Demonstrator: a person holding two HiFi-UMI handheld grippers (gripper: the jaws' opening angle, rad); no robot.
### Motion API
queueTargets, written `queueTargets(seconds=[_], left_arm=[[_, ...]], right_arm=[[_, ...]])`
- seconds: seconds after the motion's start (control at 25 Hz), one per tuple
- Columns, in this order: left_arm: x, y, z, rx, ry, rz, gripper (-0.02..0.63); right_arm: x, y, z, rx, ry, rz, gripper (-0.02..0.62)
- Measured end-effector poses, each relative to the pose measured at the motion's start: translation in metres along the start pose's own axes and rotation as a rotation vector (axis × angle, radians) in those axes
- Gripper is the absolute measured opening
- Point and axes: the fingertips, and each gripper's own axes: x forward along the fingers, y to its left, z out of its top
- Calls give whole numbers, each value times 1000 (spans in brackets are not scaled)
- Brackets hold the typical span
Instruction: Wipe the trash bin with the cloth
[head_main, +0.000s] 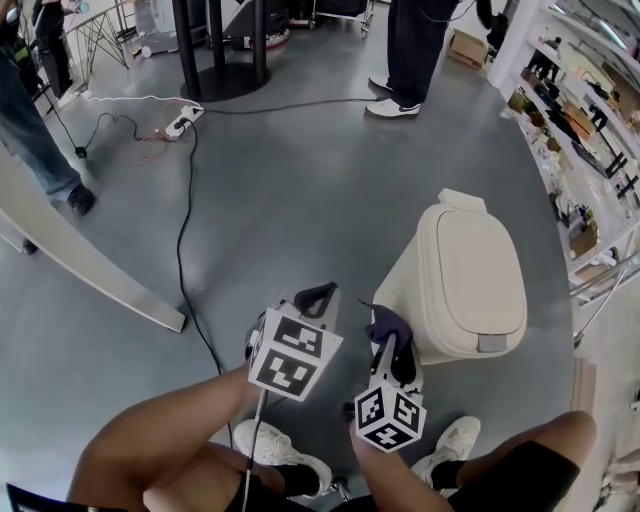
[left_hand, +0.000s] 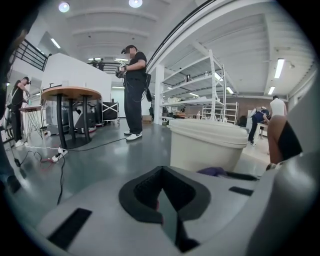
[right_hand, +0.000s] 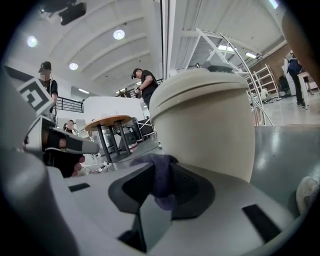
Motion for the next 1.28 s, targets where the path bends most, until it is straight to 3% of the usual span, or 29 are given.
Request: queueTargets(seconds=[0.28, 0.52, 0.92, 1.08, 1.28], left_arm=[[-1, -6, 2, 2, 6, -23, 0], [-1, -7, -1, 56, 11, -19, 0], [-1, -3, -13, 46, 44, -19, 0], [1, 2, -18, 44, 56, -13, 0], [4, 4, -21, 55, 59, -8, 0]], right_arm=[[13, -11, -35, -23, 31, -46, 92], [25, -20, -65, -53, 59, -80, 92], [37, -35, -110, -104, 131, -116, 93], [36, -31, -112, -93, 139, -111, 94], [28, -6, -90, -85, 87, -44, 92]])
